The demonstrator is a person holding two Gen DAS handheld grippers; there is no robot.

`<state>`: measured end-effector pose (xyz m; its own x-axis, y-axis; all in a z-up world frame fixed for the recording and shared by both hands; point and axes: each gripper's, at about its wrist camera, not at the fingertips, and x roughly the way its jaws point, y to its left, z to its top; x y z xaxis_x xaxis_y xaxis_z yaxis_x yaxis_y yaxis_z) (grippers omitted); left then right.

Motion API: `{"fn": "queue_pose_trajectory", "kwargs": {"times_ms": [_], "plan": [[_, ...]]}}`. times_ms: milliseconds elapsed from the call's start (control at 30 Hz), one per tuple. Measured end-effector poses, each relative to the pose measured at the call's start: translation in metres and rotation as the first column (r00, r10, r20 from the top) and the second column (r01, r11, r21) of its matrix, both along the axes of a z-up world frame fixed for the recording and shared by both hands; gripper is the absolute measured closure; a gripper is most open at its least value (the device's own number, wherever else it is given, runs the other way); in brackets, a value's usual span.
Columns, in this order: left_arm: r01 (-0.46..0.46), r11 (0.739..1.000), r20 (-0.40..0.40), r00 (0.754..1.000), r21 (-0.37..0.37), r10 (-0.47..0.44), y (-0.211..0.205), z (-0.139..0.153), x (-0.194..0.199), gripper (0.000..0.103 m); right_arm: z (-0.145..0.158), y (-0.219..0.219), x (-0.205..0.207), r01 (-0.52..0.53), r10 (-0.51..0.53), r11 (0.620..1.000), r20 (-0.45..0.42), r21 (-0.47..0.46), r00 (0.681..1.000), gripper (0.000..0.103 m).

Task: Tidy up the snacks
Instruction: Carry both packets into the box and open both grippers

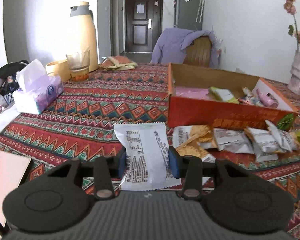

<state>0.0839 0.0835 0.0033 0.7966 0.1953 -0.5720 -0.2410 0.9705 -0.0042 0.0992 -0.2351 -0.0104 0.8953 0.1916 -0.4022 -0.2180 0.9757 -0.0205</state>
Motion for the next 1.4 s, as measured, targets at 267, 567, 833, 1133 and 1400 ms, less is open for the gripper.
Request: {"fn": "queue_pose_trajectory", "kwargs": {"times_ms": [267, 567, 833, 1133, 1400], "plan": [[0.086, 0.996, 0.082, 0.993, -0.013, -0.085, -0.023, 0.021, 0.006, 0.06, 0.029, 0.016, -0.009, -0.087, 0.085, 0.996, 0.053, 0.035, 0.995, 0.064], [0.137, 0.989, 0.164, 0.978, -0.054, -0.126, -0.052, 0.049, 0.039, 0.06, 0.064, 0.033, 0.011, -0.106, 0.097, 0.992, 0.127, 0.068, 0.987, 0.064], [0.158, 0.987, 0.195, 0.969, -0.033, -0.149, -0.074, 0.061, 0.083, 0.06, 0.079, 0.046, 0.055, -0.099, 0.089, 0.993, 0.15, 0.063, 0.985, 0.064], [0.081, 0.997, 0.192, 0.978, -0.006, -0.079, -0.082, 0.046, 0.136, 0.06, 0.067, 0.053, 0.13, -0.047, 0.037, 0.995, 0.104, 0.089, 0.994, 0.064], [0.037, 0.999, 0.16, 0.986, 0.03, -0.042, -0.078, 0.015, 0.165, 0.06, 0.035, 0.041, 0.158, -0.03, 0.021, 0.989, 0.063, 0.148, 0.998, 0.064]]}}
